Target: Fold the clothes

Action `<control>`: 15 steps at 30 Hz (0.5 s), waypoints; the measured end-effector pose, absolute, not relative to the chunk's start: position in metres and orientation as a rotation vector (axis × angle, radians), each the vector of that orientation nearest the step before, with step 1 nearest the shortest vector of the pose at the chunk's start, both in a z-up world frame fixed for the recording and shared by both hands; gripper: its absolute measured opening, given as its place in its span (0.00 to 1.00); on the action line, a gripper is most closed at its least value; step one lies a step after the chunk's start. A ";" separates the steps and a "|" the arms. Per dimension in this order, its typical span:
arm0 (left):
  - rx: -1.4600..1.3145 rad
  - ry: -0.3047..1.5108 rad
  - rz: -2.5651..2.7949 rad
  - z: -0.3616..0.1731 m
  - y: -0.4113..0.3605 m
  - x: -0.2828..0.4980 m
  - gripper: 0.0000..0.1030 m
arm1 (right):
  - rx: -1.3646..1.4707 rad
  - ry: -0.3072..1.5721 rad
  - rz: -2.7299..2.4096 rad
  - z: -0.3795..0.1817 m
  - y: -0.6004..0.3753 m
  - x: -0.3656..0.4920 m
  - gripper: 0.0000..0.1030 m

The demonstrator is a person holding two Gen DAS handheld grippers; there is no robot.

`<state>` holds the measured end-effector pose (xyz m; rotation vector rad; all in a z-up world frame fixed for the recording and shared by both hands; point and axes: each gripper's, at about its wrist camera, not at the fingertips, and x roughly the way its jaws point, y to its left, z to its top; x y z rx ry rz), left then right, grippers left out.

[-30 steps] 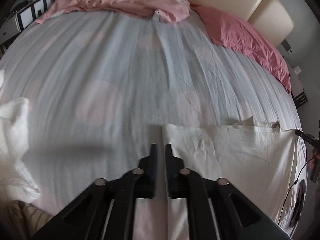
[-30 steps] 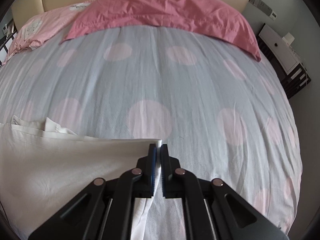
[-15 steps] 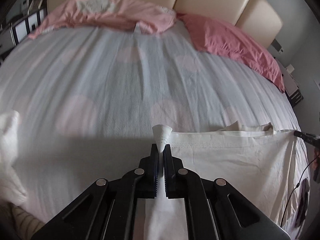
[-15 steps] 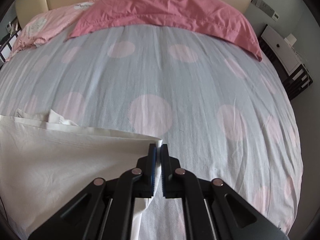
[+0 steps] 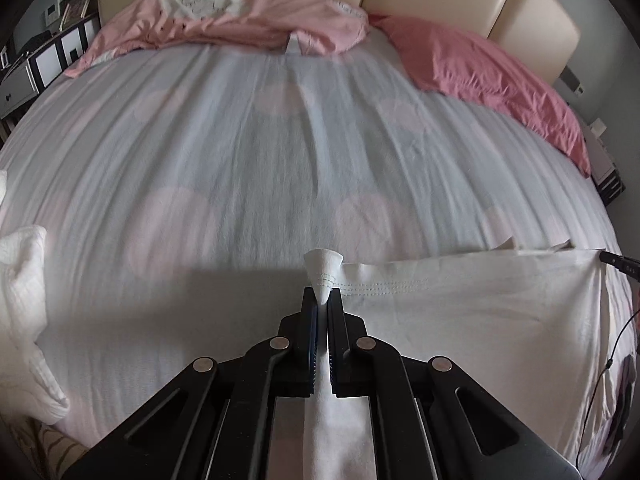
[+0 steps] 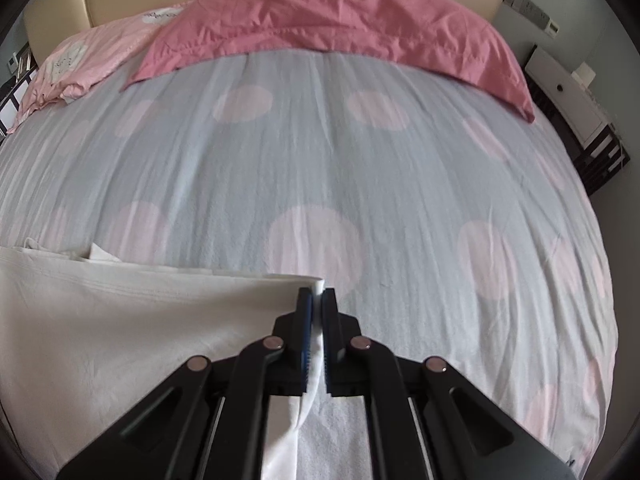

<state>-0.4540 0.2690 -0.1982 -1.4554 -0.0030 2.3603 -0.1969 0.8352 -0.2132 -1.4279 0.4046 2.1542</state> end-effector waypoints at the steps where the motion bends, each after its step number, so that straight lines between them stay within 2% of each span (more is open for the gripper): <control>1: -1.475 0.005 2.357 -0.202 0.270 -0.454 0.09 | -1.439 0.431 2.151 -0.217 0.837 -0.196 0.07; 2: -1.494 0.012 2.354 -0.205 0.271 -0.455 0.10 | -1.450 0.468 2.148 -0.219 0.839 -0.194 0.07; 4: -1.533 0.028 2.347 -0.212 0.273 -0.455 0.20 | -1.461 0.545 2.132 -0.220 0.844 -0.189 0.10; 6: -1.551 0.049 2.358 -0.208 0.273 -0.450 0.44 | -1.449 0.589 2.122 -0.212 0.847 -0.179 0.12; 8: -1.542 0.047 2.354 -0.197 0.269 -0.430 0.49 | -1.423 0.605 2.128 -0.199 0.845 -0.167 0.12; 11: -1.532 0.030 2.335 -0.185 0.265 -0.394 0.51 | -1.378 0.636 2.147 -0.175 0.837 -0.142 0.12; 15: -1.518 0.007 2.310 -0.168 0.258 -0.346 0.68 | -1.340 0.652 2.189 -0.149 0.802 -0.101 0.12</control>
